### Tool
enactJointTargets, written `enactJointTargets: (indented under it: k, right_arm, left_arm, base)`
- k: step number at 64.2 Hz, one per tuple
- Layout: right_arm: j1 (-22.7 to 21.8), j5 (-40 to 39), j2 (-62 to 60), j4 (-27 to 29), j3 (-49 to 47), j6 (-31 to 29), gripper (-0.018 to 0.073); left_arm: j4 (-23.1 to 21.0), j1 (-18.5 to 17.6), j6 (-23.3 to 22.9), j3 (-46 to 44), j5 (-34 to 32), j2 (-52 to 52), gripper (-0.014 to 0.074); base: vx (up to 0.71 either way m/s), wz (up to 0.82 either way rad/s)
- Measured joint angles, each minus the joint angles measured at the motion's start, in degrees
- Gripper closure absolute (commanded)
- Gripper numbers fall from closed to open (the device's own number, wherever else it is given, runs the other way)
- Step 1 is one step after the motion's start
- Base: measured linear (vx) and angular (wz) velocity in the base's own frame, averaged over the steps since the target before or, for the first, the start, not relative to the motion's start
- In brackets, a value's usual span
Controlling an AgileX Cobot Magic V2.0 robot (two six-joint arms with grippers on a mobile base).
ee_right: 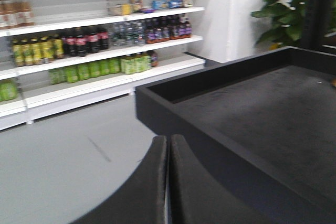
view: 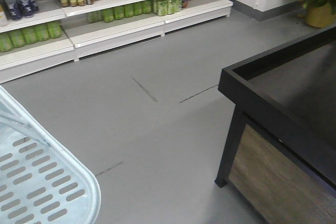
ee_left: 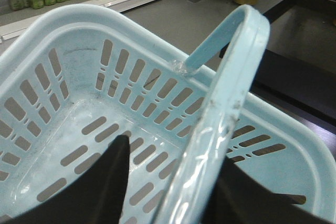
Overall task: Pick three apples into basket with both arms
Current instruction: 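Turn the base toward the fruit table with red apples and oranges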
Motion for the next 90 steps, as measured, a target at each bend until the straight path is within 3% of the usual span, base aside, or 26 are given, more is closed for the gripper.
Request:
enactJointTargets:
  k: [90]
  right_arm:
    - [0.0,0.0,0.0,0.0,0.0,0.0,0.0564]
  left_arm:
    - [0.0,0.0,0.0,0.0,0.0,0.0,0.0602]
  base:
    - [0.08,-0.41]
